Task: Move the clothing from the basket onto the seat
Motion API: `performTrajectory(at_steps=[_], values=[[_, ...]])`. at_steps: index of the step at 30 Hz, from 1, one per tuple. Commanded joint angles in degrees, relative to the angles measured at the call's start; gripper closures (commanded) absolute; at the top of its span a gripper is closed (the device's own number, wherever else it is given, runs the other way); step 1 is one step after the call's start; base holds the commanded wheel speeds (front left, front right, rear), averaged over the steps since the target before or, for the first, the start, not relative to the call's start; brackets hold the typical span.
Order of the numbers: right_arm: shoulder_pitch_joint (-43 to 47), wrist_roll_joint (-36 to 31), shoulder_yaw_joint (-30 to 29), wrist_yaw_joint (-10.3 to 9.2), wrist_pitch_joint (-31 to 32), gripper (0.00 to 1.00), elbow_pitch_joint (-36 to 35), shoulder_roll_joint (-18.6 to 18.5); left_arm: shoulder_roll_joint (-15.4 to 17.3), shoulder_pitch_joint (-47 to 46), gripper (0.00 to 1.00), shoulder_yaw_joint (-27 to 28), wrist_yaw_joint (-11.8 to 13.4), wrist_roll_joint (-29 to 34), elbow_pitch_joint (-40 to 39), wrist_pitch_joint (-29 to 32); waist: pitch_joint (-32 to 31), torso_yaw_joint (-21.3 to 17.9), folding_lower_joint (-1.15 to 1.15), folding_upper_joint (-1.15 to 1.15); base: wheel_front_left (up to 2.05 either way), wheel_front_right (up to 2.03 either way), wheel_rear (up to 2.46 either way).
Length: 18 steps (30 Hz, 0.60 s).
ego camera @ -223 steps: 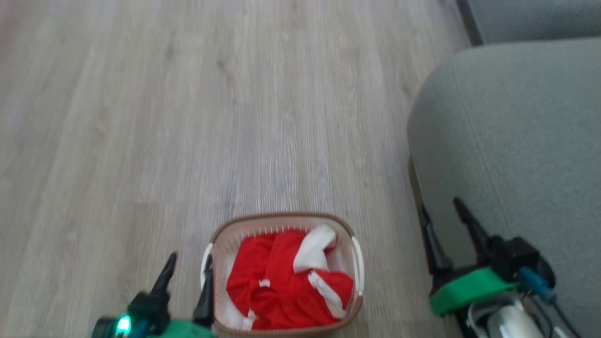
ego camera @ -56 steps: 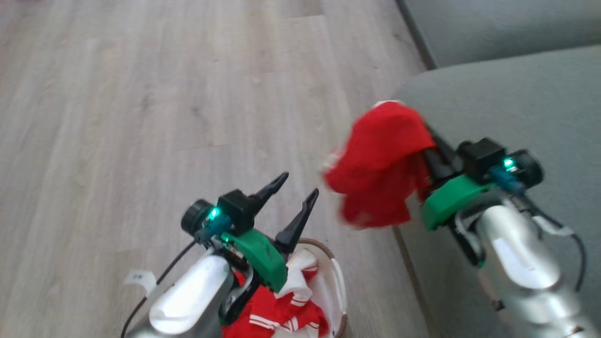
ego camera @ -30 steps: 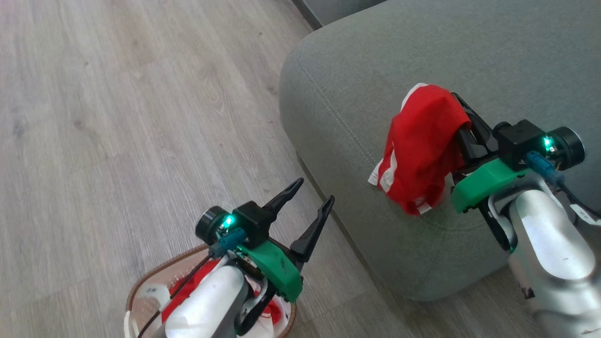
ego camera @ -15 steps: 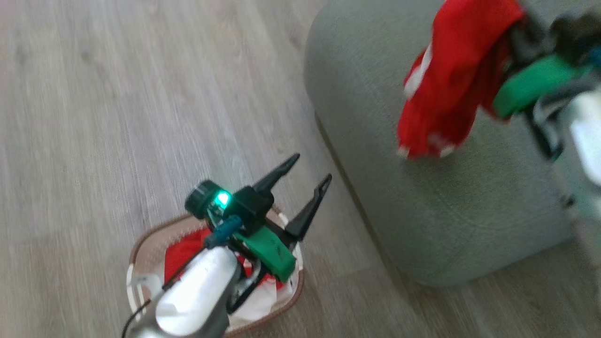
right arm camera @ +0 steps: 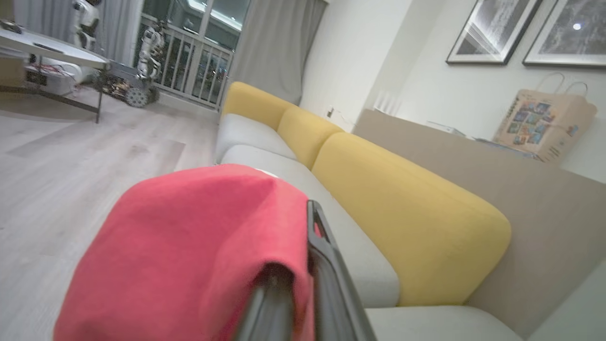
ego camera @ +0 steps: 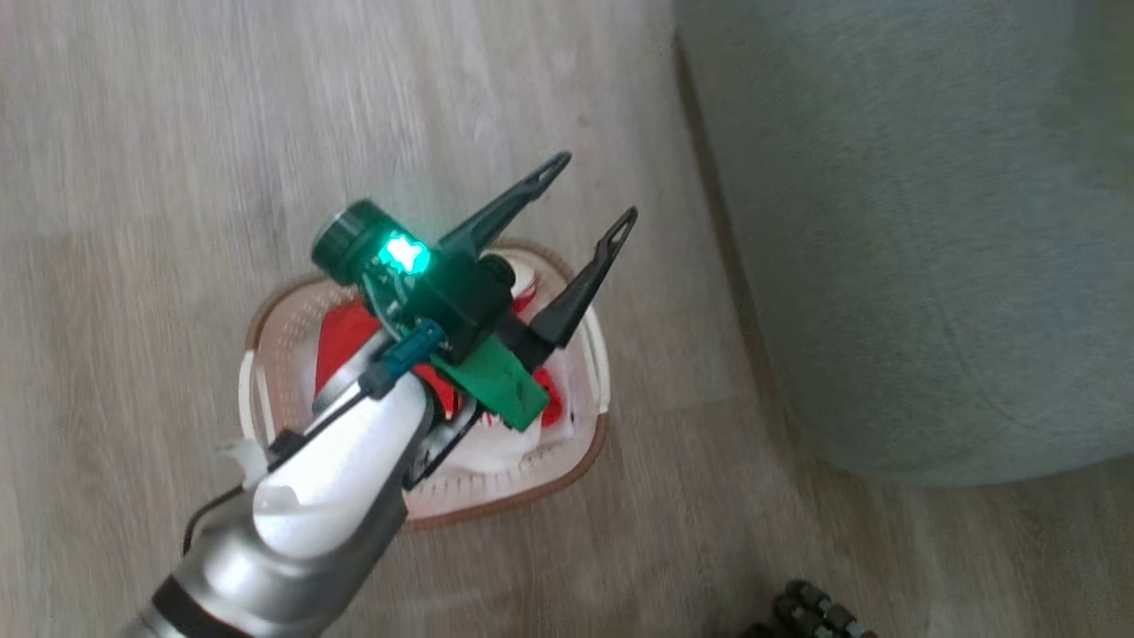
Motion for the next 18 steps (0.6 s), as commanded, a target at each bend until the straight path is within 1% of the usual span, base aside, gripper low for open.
performTrajectory(at_steps=[1, 6, 7, 13, 18], values=[[-2.0, -1.5, -2.5, -0.02, -0.7, 1.0, 1.0, -2.2, 1.1, -2.9, 0.0, 1.8, 0.2, 0.8, -2.9, 0.5, 6.0, 3.6, -0.01, 0.0, 0.0, 0.0, 0.0], [-2.0, -5.1, -8.9, -0.02, -1.3, 1.0, 6.8, -1.0, 1.5, -4.6, 0.0, 1.5, 0.4, 1.6, -4.3, 1.3, 10.1, 5.1, -0.01, 0.0, 0.0, 0.0, 0.0], [-2.0, -5.1, -8.9, -0.02, -1.3, 1.0, 6.8, -1.0, 1.5, -4.6, 0.0, 1.5, 0.4, 1.6, -4.3, 1.3, 10.1, 5.1, -0.01, 0.0, 0.0, 0.0, 0.0], [1.0, -9.8, -16.0, -0.02, -1.7, 1.0, 12.3, 3.7, 2.2, -5.0, 0.0, 1.1, 0.7, 2.0, -4.5, 1.8, 13.0, 5.7, -0.01, 0.0, 0.0, 0.0, 0.0], [3.2, -12.6, -19.6, -0.02, -1.8, 1.0, 13.1, 6.5, 2.7, -5.0, 0.0, 0.8, 0.7, 2.1, -4.2, 1.9, 13.9, 5.6, -0.01, 0.0, 0.0, 0.0, 0.0]])
